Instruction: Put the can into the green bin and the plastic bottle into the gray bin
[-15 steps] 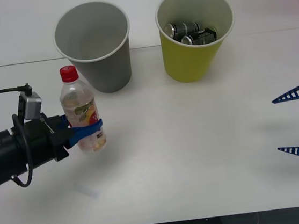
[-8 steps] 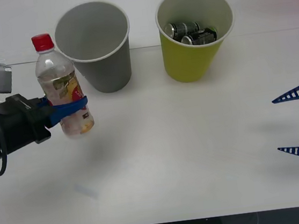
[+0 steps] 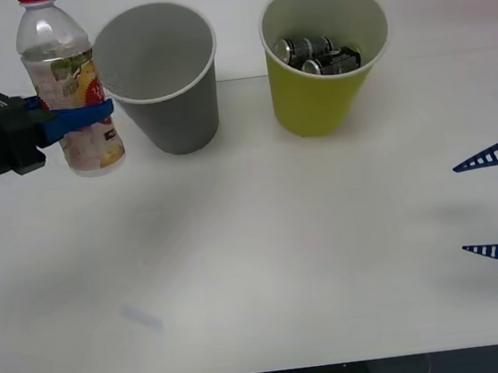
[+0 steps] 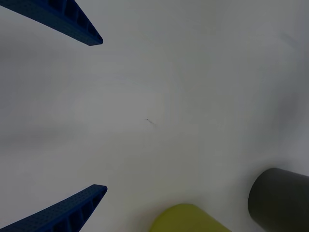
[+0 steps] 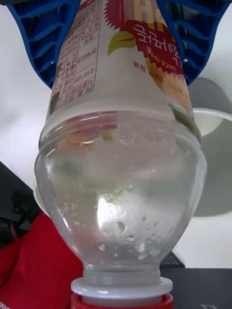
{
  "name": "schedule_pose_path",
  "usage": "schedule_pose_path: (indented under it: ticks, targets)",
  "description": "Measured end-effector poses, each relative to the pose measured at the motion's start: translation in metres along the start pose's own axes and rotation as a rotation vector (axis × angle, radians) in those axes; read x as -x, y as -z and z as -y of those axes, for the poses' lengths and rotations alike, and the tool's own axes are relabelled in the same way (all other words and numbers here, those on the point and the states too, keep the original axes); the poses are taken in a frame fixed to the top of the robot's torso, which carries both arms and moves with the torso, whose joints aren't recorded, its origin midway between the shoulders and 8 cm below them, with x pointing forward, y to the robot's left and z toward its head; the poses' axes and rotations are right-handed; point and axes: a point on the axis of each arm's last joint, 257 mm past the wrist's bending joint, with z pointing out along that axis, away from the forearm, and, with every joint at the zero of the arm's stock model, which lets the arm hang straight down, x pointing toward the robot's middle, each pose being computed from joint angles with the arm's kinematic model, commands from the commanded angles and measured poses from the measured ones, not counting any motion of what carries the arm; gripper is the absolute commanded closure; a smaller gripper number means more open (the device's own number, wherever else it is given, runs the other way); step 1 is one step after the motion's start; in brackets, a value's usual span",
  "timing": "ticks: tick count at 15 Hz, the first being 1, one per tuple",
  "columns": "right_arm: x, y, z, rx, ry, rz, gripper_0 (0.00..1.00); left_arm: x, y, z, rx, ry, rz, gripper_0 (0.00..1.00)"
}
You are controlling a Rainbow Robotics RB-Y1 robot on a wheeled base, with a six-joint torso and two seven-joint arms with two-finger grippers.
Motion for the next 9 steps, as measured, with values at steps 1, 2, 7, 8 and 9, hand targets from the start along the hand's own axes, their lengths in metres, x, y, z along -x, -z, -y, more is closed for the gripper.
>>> schedule_pose_path:
  ticks: [1,2,7,8,9]
  targets:
    - [0.0,0.0,0.0,0.0,0.0,0.0,0.0,0.008,0.0,-0.007,0.003,-0.018,-0.022,1.0]
    - [0.0,0.0,0.0,0.0,0.0,0.0,0.0,0.018,-0.001,-0.014,0.008,-0.034,-0.038,1.0]
    - [0.0,0.0,0.0,0.0,0.0,0.0,0.0,0.057,-0.039,-0.033,-0.012,-0.045,-0.074,1.0]
    - [0.0,0.0,0.0,0.0,0.0,0.0,0.0,0.063,-0.049,-0.038,-0.008,-0.05,-0.084,1.0]
    - [0.0,0.0,0.0,0.0,0.0,0.0,0.0,0.067,-0.059,-0.043,-0.004,-0.06,-0.096,1.0]
